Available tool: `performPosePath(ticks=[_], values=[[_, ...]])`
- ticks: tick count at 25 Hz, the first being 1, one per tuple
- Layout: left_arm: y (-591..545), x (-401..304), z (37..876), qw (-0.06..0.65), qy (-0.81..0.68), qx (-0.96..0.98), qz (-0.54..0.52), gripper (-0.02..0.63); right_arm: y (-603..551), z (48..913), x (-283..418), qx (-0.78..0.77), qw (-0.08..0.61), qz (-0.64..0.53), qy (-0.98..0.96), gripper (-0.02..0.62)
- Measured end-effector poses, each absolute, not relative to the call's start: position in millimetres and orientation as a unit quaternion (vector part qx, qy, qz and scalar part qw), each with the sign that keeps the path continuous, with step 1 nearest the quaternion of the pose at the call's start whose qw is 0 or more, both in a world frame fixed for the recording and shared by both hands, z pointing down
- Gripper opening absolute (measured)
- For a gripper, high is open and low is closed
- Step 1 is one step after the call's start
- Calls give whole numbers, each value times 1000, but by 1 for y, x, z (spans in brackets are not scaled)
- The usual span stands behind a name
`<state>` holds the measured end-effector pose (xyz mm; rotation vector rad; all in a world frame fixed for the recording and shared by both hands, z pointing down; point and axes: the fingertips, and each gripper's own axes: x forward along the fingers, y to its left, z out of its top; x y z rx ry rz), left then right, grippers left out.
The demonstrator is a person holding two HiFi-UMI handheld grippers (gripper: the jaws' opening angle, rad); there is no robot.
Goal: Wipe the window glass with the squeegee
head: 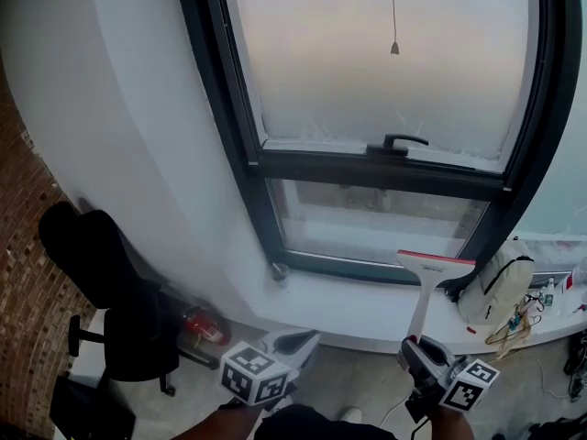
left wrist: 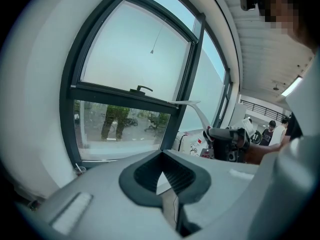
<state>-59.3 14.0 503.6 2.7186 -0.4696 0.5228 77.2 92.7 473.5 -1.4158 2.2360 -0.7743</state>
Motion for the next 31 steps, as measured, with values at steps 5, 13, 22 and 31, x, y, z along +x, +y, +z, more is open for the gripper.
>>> performPosePath(ticks=[5, 13, 22, 31], values=[[2, -78, 495, 158, -150, 959, 184, 0, 85, 470, 54, -509, 180, -266, 798, 86], [-19, -107, 502, 155, -126, 959, 198, 0, 61, 477, 22, -532, 166, -261, 788, 86], [-34, -117, 500, 153, -108, 963, 192, 0, 46, 482, 11, -550, 165, -260, 776, 84], [-45, -125, 500, 154, -112, 963, 190, 0, 38, 484, 3, -549, 160, -260, 778, 84]])
